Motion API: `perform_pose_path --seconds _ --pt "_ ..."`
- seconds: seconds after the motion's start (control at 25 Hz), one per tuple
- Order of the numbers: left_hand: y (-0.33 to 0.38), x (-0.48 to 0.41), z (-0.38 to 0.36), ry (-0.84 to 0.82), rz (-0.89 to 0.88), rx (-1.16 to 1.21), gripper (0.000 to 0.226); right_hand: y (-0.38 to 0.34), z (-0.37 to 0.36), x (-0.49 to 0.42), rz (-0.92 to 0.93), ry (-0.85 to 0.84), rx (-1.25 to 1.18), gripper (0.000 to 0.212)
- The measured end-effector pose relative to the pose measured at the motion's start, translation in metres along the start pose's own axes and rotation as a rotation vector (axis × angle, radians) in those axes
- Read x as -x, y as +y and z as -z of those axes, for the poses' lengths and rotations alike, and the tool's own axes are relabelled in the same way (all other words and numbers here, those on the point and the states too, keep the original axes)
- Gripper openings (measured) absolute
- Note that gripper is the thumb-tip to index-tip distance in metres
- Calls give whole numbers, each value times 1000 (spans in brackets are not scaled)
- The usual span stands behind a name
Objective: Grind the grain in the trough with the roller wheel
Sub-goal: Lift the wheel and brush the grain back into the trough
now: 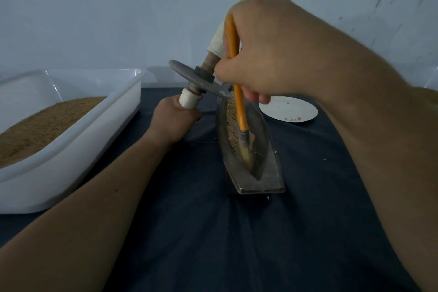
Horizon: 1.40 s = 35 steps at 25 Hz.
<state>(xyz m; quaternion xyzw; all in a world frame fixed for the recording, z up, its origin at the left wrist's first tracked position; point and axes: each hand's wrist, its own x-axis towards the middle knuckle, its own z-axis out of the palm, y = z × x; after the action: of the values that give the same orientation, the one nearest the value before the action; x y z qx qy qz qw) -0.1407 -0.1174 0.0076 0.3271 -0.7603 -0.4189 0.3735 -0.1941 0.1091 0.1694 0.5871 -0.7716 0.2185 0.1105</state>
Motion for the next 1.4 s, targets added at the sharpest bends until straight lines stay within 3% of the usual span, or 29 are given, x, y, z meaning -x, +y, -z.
perform_pose_path --seconds 0.16,0.6,0.96,1.2,1.4 --pt "0 0 1 -2 1 19 15 -7 0 2 -30 -176 4 27" --pt "0 2 0 -9 -18 -19 15 19 -23 -13 -79 -132 -5 20" --pt "2 4 2 -4 -17 -8 14 49 -6 -23 -15 338 -132 12" --pt "1 5 3 11 11 82 15 71 -45 -39 -83 473 -169 29" --pt "2 5 4 10 23 121 14 85 -64 -43 -75 523 -178 30"
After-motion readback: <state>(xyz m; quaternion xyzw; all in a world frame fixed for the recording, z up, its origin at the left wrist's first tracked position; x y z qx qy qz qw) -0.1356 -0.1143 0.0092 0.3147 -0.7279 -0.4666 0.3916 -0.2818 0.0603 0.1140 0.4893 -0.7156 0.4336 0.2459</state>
